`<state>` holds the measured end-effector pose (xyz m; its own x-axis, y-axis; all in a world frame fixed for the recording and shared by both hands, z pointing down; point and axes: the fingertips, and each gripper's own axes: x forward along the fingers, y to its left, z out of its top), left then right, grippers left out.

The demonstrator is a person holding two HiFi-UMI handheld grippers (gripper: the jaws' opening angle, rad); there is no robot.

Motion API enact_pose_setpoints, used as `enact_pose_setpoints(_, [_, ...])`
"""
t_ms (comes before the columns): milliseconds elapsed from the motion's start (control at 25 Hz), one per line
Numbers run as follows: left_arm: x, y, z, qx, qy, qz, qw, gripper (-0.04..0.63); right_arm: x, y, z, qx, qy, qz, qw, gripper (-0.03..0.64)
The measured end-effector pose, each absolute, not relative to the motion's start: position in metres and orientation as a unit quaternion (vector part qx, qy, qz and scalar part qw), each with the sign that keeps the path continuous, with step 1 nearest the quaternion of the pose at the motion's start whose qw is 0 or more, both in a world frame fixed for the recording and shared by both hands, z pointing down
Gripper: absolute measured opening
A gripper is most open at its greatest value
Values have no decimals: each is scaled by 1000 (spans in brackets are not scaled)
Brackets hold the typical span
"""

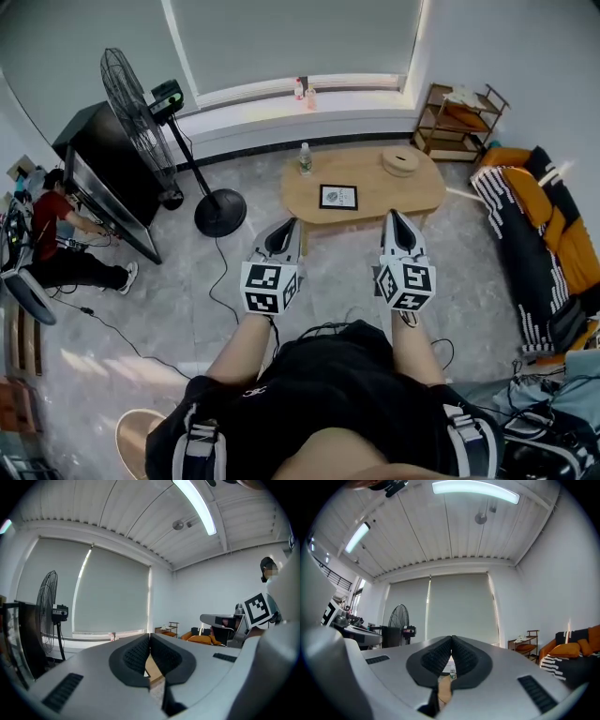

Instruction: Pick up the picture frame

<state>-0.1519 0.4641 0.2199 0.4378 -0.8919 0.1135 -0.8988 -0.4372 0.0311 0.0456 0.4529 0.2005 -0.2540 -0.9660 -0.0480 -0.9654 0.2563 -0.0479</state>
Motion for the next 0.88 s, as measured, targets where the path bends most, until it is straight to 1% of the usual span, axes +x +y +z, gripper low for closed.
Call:
enact_pose_setpoints(160, [-163,454,221,841,-538,37,49,21,37,440,200,-604,796,-6,40,17])
enact_pose_setpoints(440, [-172,417,227,829,-556,50,38,21,25,390,213,-585,809,-23,45,17])
enact_pose_setpoints(640, [-174,360,239,821,-565,58,52,21,28,327,221,-580,813,-34,48,17])
enact_pose_setpoints(880, [-154,271,249,817,-569,73,52,21,51,232,237,-580,812,-49,48,17])
